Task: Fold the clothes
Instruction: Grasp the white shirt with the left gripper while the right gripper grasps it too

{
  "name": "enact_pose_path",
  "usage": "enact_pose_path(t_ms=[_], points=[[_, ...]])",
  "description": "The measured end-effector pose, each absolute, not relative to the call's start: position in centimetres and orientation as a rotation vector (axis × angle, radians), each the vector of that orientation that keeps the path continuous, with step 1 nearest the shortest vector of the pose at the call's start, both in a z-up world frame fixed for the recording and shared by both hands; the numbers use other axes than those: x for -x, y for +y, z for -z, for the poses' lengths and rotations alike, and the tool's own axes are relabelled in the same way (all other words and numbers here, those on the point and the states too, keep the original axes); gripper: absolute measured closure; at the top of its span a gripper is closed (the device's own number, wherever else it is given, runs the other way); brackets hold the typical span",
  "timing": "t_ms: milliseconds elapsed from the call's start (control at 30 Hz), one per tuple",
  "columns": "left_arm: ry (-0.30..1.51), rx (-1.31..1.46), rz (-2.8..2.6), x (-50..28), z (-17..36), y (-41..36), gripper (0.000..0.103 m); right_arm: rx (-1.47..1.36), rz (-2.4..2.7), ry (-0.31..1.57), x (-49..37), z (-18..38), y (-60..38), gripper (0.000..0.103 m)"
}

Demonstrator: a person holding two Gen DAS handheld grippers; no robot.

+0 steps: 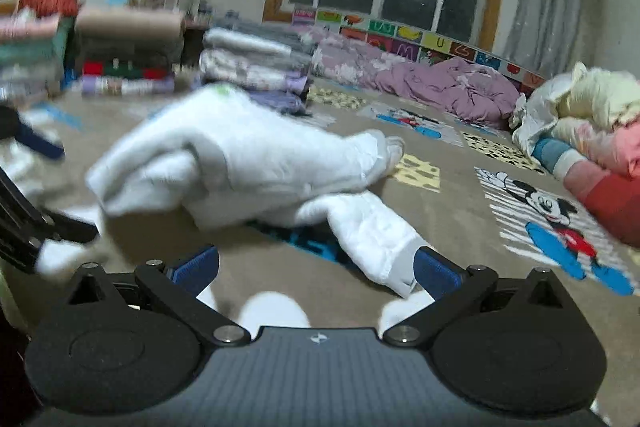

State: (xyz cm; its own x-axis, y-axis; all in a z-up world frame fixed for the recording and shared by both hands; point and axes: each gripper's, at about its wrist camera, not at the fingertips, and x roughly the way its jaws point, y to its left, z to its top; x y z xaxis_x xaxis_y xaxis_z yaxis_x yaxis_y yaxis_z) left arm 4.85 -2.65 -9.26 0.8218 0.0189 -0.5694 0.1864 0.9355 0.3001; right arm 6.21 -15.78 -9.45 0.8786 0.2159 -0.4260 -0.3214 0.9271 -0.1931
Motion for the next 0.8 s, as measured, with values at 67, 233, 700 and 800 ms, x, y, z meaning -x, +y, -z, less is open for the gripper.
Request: enact_pose_path(t_ms=[67,233,700,800], points=[[0.571,-0.388,0.087,-4.8,9.9,-2.5,0.002,0.337,-0.28,0.396,-6.5,10.1,-15.0,0.0],[0.55,-0.34,0.107,-5.2,10.3,-1.8,0.022,0.432,-0.327,0.359,-7.4,10.9,-13.3,0.012],[0.338,-0.293,0.08,-7.8,8.0,-0.4,0.053,0.541,-0.366,0.222,-9.7,10.7,-11.2,0.04],[0.327,-0.277,0.077,-9.5,8.0,-0.2,0.057,0.543,-0.358,0.192,-10.1,10.4,-11.2,0.04]])
